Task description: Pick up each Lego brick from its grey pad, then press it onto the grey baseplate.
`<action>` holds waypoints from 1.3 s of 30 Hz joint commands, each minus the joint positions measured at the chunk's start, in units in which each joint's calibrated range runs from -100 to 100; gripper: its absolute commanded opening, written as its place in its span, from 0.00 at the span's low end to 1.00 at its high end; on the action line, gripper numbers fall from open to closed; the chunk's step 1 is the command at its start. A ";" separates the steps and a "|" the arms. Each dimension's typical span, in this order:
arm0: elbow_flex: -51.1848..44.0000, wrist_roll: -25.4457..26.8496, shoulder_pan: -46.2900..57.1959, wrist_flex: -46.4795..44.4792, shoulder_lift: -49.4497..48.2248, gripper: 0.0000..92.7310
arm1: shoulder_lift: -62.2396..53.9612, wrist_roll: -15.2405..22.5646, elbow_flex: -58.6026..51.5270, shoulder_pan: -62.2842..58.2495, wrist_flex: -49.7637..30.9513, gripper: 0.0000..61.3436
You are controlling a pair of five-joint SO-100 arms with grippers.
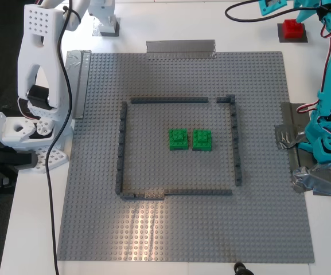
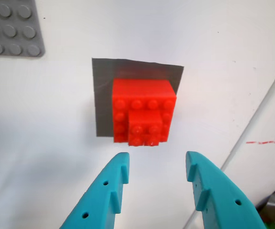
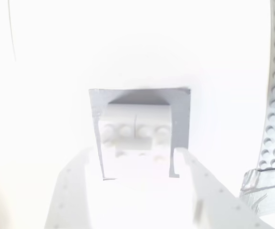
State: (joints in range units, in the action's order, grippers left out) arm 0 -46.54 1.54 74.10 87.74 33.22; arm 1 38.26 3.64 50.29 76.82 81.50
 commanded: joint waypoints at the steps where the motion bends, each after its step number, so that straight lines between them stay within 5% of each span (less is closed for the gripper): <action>1: -1.73 0.24 0.72 -0.35 -0.26 0.15 | -1.60 0.10 1.40 -0.10 -0.78 0.34; 18: -1.82 0.29 1.23 -0.43 2.75 0.15 | -0.14 0.68 4.56 0.40 -1.19 0.30; 29: -1.82 -0.25 1.16 -0.51 2.75 0.00 | 0.03 1.81 8.36 0.62 0.36 0.29; 39: -2.54 0.24 1.23 0.46 1.97 0.00 | 0.29 1.61 8.54 1.27 0.77 0.29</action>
State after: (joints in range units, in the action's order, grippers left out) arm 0 -46.54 1.49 74.62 87.39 36.60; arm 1 40.16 5.45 54.45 77.00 82.22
